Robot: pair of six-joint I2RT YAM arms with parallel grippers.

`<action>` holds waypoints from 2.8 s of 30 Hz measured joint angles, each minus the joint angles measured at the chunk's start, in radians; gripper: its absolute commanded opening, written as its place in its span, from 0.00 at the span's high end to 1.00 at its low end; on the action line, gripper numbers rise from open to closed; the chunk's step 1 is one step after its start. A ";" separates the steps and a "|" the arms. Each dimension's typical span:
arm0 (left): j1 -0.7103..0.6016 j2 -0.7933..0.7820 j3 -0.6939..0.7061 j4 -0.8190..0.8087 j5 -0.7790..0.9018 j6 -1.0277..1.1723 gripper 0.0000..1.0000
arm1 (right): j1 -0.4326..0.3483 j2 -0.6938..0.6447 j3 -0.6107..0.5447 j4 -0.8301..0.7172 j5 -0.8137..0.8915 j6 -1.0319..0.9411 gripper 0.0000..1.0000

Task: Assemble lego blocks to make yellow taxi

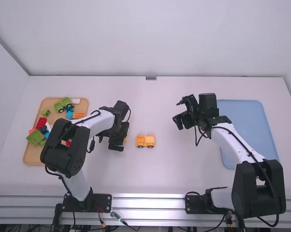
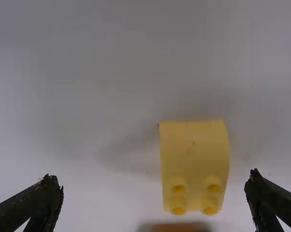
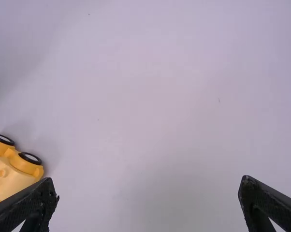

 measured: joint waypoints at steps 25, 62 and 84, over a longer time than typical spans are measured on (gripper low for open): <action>0.000 0.000 0.350 -0.063 -0.120 1.675 0.01 | 0.000 0.000 0.000 -0.002 0.000 -0.002 0.01; 0.332 0.000 -0.183 0.363 0.840 3.342 0.01 | 0.090 0.029 -0.351 0.557 -0.414 -0.284 0.01; 0.390 0.117 -0.206 0.332 0.808 3.300 0.00 | 0.095 0.271 -0.279 0.553 -0.562 -0.397 0.01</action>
